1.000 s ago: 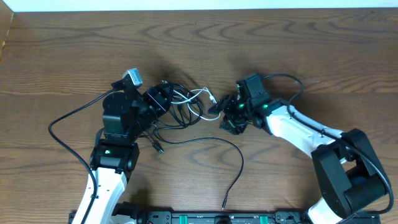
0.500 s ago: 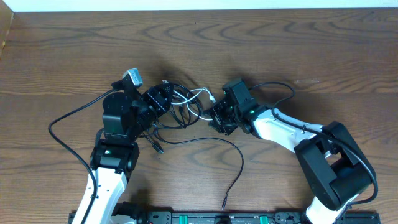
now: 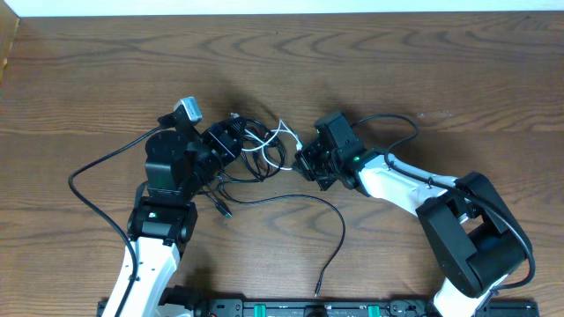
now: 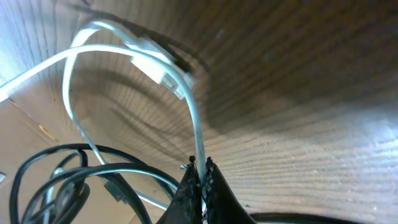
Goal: Untangle cables
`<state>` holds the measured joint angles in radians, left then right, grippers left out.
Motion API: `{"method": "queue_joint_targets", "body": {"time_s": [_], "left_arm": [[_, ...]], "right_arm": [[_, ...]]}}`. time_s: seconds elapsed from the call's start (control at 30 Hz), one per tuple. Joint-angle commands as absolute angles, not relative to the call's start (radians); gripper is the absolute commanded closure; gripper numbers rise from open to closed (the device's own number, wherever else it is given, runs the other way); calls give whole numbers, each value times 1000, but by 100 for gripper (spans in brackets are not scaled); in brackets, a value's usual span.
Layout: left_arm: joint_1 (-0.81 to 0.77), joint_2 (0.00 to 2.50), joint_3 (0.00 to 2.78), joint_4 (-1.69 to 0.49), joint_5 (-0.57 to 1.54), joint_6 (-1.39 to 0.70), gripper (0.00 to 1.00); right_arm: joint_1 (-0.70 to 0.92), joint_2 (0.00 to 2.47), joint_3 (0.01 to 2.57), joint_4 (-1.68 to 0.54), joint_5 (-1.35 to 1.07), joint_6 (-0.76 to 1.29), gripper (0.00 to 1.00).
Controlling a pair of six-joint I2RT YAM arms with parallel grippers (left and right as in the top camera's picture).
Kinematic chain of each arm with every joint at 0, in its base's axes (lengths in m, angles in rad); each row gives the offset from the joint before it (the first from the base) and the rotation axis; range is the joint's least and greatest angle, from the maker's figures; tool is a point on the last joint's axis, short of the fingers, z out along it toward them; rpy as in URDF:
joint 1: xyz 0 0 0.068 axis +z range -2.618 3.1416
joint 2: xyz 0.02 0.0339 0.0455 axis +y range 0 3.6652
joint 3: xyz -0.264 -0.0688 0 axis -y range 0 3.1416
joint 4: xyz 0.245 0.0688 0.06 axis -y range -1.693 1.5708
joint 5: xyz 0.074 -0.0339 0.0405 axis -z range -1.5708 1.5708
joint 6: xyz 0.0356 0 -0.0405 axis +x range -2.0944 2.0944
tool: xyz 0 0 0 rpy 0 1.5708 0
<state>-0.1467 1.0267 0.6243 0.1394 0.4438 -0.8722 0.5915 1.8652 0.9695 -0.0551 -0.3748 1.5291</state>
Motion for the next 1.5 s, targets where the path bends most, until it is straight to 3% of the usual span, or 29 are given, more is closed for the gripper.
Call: {"method": "queue_joint_targets", "body": {"time_s": [0.0,0.17,0.37,0.73,0.97,1.2,1.47], "left_arm": [[-145,1026,639,151,461,-877,92],[-145,1027,639,149,444,-835,92],[-145,1049,639,130,353,-836,92],[-145,1116,639,130,346,-836,92],[-145,1122,639,170,419,-836,92],[-147,1122,639,408,629,-895,92],[-236,1122,639,464,663,-956,92]], "right_arm": [[591,1878,966,-56,-339,1350,99],[536,1818,967,-52,-399,1064,99],[458,1668,967,-70,-733,653,99],[271,1311,967,-484,-736,136,99],[163,1174,967,-633,-340,295,99],[173,1204,966,-639,-644,340,99],[303,1357,966,-564,-661,533,99]]}}
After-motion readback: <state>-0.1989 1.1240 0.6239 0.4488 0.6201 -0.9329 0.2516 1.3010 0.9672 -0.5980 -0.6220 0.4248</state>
